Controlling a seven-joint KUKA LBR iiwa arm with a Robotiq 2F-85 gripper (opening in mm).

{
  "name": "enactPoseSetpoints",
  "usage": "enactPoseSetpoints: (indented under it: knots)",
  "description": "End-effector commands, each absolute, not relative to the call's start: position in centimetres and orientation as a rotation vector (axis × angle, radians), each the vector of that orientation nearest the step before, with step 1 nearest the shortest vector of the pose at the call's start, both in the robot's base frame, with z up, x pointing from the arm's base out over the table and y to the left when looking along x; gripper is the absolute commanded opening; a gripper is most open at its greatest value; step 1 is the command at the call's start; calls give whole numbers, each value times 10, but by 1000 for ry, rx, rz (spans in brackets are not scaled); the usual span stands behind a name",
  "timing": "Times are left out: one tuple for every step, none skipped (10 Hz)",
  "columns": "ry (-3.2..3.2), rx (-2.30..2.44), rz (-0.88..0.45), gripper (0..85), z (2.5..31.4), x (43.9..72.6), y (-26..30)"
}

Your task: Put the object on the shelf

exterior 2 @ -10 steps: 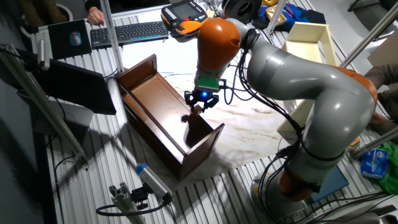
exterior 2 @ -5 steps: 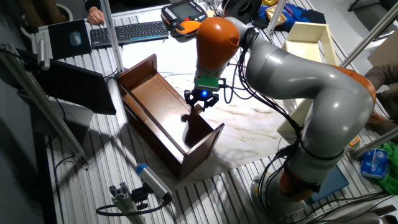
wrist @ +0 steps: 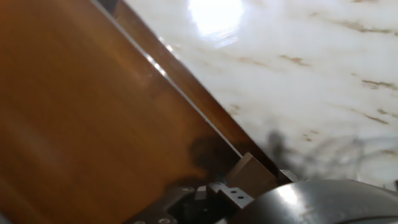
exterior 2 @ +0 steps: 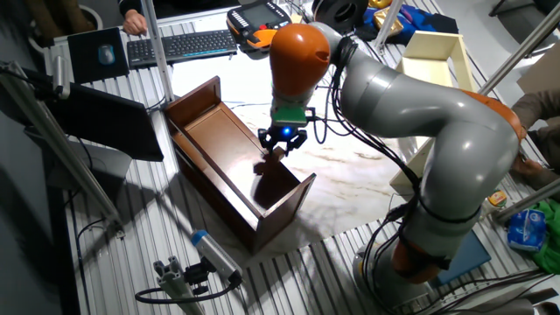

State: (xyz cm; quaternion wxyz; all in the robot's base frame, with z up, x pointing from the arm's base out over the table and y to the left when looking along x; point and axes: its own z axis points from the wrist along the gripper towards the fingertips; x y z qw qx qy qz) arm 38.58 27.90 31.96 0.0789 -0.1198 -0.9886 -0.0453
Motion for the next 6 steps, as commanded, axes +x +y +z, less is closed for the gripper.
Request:
enactPoseSetpoints:
  knots:
    - [-2959, -334, -128, 0, 319, 386, 279]
    - [-2955, -378, -104, 0, 321, 381, 288]
    - [-2946, -435, -99, 0, 322, 374, 303]
    - [-2940, -459, -99, 0, 321, 371, 308]
    - [-2947, -484, -98, 0, 319, 369, 311]
    - [-2960, -509, -97, 0, 316, 371, 312]
